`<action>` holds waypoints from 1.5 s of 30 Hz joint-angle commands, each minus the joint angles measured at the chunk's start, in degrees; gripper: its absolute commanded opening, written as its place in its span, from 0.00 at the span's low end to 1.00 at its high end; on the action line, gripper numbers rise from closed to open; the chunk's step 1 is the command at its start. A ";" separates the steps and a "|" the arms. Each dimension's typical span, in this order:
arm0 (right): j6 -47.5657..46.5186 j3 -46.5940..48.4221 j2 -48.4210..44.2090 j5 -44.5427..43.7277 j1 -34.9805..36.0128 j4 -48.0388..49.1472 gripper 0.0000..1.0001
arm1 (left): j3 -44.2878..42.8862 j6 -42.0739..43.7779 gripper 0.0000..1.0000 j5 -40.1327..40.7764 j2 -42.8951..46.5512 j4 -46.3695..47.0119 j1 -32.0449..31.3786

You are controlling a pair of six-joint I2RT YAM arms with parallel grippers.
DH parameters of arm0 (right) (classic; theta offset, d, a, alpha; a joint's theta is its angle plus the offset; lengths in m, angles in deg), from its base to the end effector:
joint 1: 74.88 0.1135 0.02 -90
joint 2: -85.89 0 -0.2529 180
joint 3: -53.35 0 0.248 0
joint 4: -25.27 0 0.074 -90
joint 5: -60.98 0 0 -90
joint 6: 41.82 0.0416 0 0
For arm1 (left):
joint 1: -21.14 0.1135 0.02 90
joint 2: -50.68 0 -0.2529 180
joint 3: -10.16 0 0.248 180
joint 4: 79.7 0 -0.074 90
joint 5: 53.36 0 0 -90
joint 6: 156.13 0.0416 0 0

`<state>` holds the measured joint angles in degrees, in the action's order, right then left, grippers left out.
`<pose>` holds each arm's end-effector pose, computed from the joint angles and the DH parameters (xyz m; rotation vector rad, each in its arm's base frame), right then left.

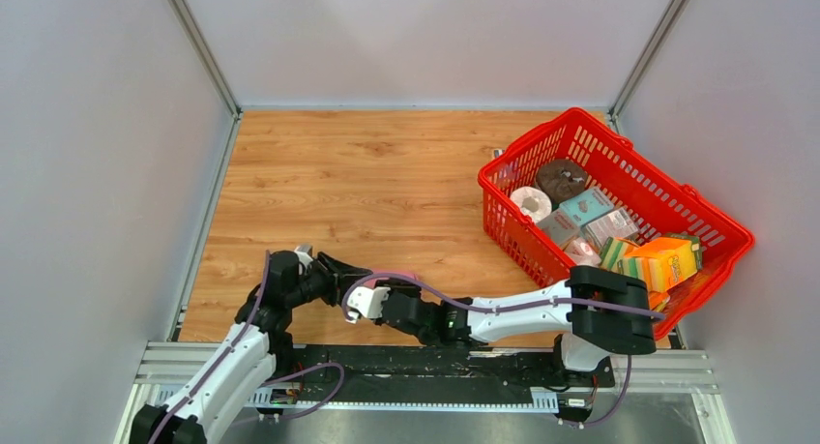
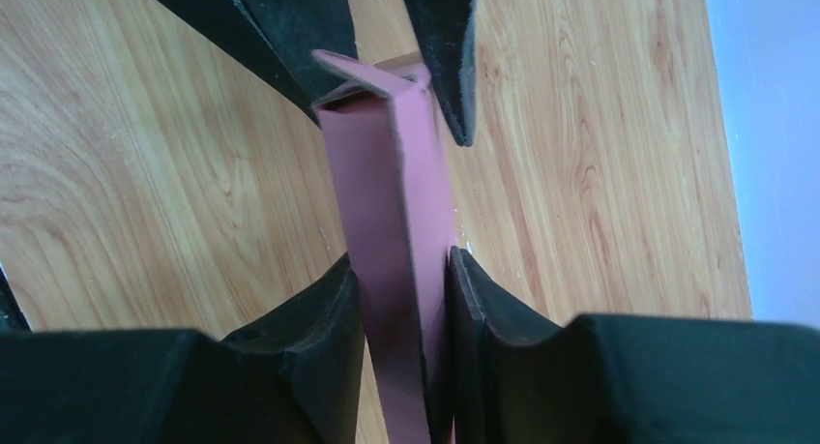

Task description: Fold the paper box

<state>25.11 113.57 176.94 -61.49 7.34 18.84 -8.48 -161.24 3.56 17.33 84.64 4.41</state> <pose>0.0660 0.3184 0.1732 -1.4750 1.5046 -0.0179 0.1300 -0.0628 0.1345 -1.2569 2.2187 -1.6115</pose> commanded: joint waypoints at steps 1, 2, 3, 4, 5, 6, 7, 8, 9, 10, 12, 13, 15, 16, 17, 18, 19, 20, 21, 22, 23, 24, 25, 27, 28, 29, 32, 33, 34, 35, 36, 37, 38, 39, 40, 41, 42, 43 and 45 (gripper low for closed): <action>2.50 0.19 -0.52 -5.59 -0.48 5.18 0.31 | -4.31 7.29 0.51 1.00 2.57 -7.21 0.21; 2.85 0.02 -0.87 -5.59 -0.39 4.91 0.29 | -5.10 10.61 0.56 2.57 3.10 -10.01 0.21; 3.55 -0.16 -1.04 -5.41 -0.48 4.65 0.29 | -6.50 12.21 0.66 3.37 3.89 -11.34 0.21; 3.82 -0.60 -1.22 -5.33 -0.48 3.95 0.29 | -7.13 13.62 0.71 4.33 5.29 -12.75 0.21; 4.17 -0.60 -1.74 -5.41 -0.39 3.33 0.29 | -7.65 15.72 0.72 5.91 6.00 -15.46 0.21; 5.13 -0.69 -1.84 -5.33 -0.48 2.63 0.29 | -8.36 16.62 0.73 6.71 6.70 -16.10 0.21; 5.66 -0.78 -2.18 -5.15 -0.39 1.14 0.29 | -8.80 17.58 0.73 7.41 8.02 -16.89 0.21; 6.45 -0.95 -2.80 -4.89 -0.39 0.34 0.29 | -9.32 20.20 0.73 9.42 8.55 -19.33 0.21; 7.15 -1.04 -3.15 -3.84 -0.48 -0.53 0.29 | -10.98 21.88 0.73 10.66 8.99 -21.18 0.21; 9.16 -1.13 -3.42 -3.31 -0.56 -2.80 0.29 | -12.04 23.99 0.74 12.06 9.69 -23.03 0.21; 11.46 -0.69 -3.86 -1.47 -0.91 -5.71 0.30 | -14.94 31.63 0.74 16.71 10.40 -27.25 0.21; 14.34 -0.17 -4.03 0.46 -1.35 -10.34 0.31 | -15.91 33.74 0.72 18.47 11.01 -28.92 0.21; 17.17 1.15 -4.03 7.72 -3.27 -14.15 0.32 | -17.32 40.86 0.65 20.51 11.46 -29.12 0.12; 19.27 1.77 -3.95 10.73 -4.25 -17.73 0.32 | -17.50 42.88 0.61 20.43 11.46 -28.24 0.12; 20.51 3.16 -3.77 13.11 -5.13 -19.68 0.32 | -17.33 45.95 0.52 19.12 11.28 -26.06 0.12; 21.39 3.87 -3.51 16.26 -6.70 -22.66 0.31 | -17.15 47.20 0.50 18.15 10.76 -24.73 0.12; 22.01 4.66 -3.16 18.65 -7.67 -24.34 0.32 | -16.89 47.91 0.50 17.27 10.32 -23.59 0.12; 22.71 5.72 -2.63 21.37 -8.73 -26.01 0.32 | -16.02 49.31 0.47 14.91 9.88 -20.44 0.03; 24.37 7.47 -2.28 24.53 -10.65 -27.60 0.32 | -15.49 49.93 0.47 13.67 9.35 -18.50 -0.23; 24.91 8.18 -1.41 26.39 -11.54 -29.79 0.32 | -15.05 50.46 0.47 12.96 8.30 -17.08 -0.58; 25.26 8.88 -0.96 28.58 -12.59 -30.77 0.32 | -14.61 51.51 0.46 12.34 7.68 -14.72 -1.11; 25.62 9.93 -0.44 30.78 -14.35 -31.56 0.32 | -14.52 52.13 0.46 12.51 6.90 -13.74 -3.20; 25.79 10.21 0.27 31.58 -15.06 -32.44 0.33 | -14.60 52.91 0.46 12.95 5.32 -12.86 -4.52; 26.06 10.91 0.97 35.52 -17.42 -32.88 0.34 | -15.13 54.68 0.46 15.84 2.95 -10.66 -9.69; 26.06 11.00 1.32 36.15 -18.05 -32.89 0.34 | -15.30 55.81 0.47 17.33 2.24 -9.26 -11.29; 25.88 11.00 1.41 36.94 -18.92 -32.71 0.34 | -15.83 56.35 0.48 20.39 1.45 -8.55 -13.05; 25.44 11.09 1.41 38.88 -20.33 -31.74 0.35 | -16.62 58.37 0.49 22.70 -1.89 -4.78 -16.22; 25.62 11.26 1.50 39.75 -20.69 -31.66 0.35 | -16.89 58.89 0.49 22.80 -3.90 -3.98 -16.40; 25.62 11.70 1.85 40.11 -21.04 -31.74 0.35 | -17.32 60.12 0.49 22.71 -5.05 -3.10 -16.66; 25.62 11.79 1.86 40.29 -21.39 -31.66 0.35 | -18.37 60.74 0.49 22.71 -6.20 -3.01 -16.67; 25.71 11.88 2.03 40.64 -21.74 -31.48 0.35 | -18.90 61.18 0.49 22.45 -8.64 -2.92 -16.75; 25.62 11.88 2.12 40.99 -21.83 -31.39 0.35 | -19.52 62.84 0.49 22.01 -9.80 -2.57 -16.84; 25.53 11.79 2.03 41.17 -21.92 -31.30 0.35 | -20.40 63.55 0.48 21.48 -10.86 -2.39 -16.84; 25.53 11.70 2.03 41.34 -21.92 -31.04 0.35 | -20.75 64.34 0.48 21.13 -12.61 -2.22 -16.84; 25.53 11.70 1.94 41.43 -21.92 -30.78 0.35 | -20.93 65.83 0.48 20.52 -13.32 -1.00 -16.84; 25.53 11.62 1.86 41.61 -22.10 -30.78 0.35 | -21.11 66.45 0.48 19.03 -13.94 -0.12 -16.84; 25.62 11.53 1.86 41.61 -22.10 -30.43 0.35 | -21.11 66.89 0.48 18.15 -14.90 0.76 -16.84; 25.62 11.53 1.86 41.78 -22.18 -30.51 0.35 | -21.02 67.42 0.48 16.49 -15.43 3.03 -16.84; 25.71 11.53 1.86 41.96 -22.36 -30.60 0.35 | -20.84 67.51 0.48 14.98 -16.48 4.89 -16.84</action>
<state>49.92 124.10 177.84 -21.95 -14.76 -10.99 -27.26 -97.88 22.86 2.32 81.95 -12.22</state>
